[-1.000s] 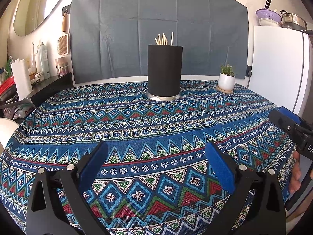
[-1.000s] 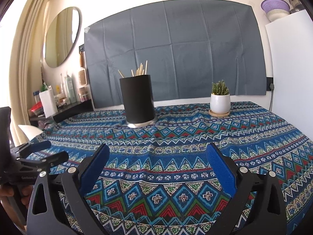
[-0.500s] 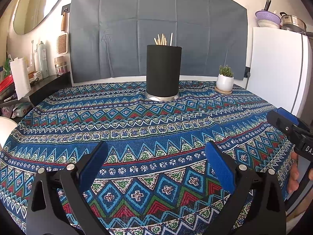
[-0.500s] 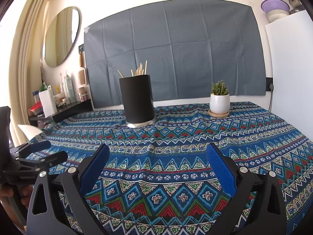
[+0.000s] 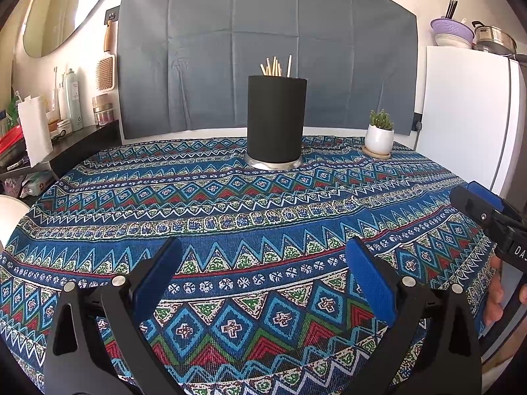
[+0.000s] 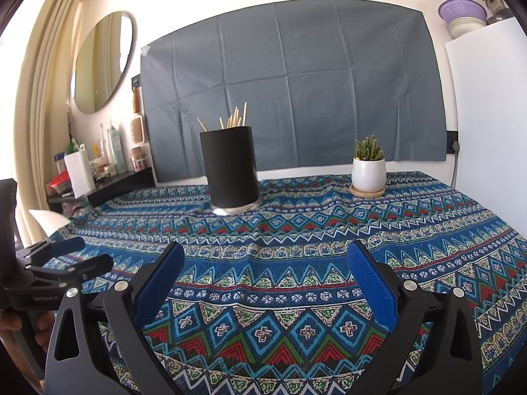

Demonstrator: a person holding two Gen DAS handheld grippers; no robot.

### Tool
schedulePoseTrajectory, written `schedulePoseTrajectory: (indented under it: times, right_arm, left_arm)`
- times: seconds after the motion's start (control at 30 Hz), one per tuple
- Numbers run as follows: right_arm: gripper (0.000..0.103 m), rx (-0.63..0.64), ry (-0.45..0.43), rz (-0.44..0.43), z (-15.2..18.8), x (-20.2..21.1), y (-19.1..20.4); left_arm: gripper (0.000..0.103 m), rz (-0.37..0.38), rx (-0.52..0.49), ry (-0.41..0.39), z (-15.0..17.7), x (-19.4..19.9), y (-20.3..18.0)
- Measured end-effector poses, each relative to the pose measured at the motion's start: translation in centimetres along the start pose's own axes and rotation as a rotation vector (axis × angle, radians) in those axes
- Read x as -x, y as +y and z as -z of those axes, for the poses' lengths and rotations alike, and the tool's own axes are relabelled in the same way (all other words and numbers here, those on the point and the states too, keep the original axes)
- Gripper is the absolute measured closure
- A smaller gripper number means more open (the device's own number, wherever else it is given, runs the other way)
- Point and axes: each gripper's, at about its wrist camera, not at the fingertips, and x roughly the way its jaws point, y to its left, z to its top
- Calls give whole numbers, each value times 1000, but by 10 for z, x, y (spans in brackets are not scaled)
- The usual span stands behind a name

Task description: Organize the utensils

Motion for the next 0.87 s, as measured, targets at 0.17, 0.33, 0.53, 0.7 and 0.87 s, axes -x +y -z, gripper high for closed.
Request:
schedulePoseTrajectory:
  times: [0.17,0.33,0.53,0.7,0.87]
  right_arm:
    - [8,0,-1,1,0,0,0]
    - [8,1,-2,3,0,-1,-1]
    - [8,1,-2,6,0,-1,-1]
    - [8,2,-2,6,0,-1,-1]
    - [8,1,1,5,0,-1,-2]
  left_arm:
    - [6,2,-1,0,0,0,0]
    - [6,1,-4,-3,0,1,-1]
    - [6,0,-9,-9,1,2,-2]
    - [6,4,-8,-5,1,2,-3]
    - [6,15,10,-1,1,1,1]
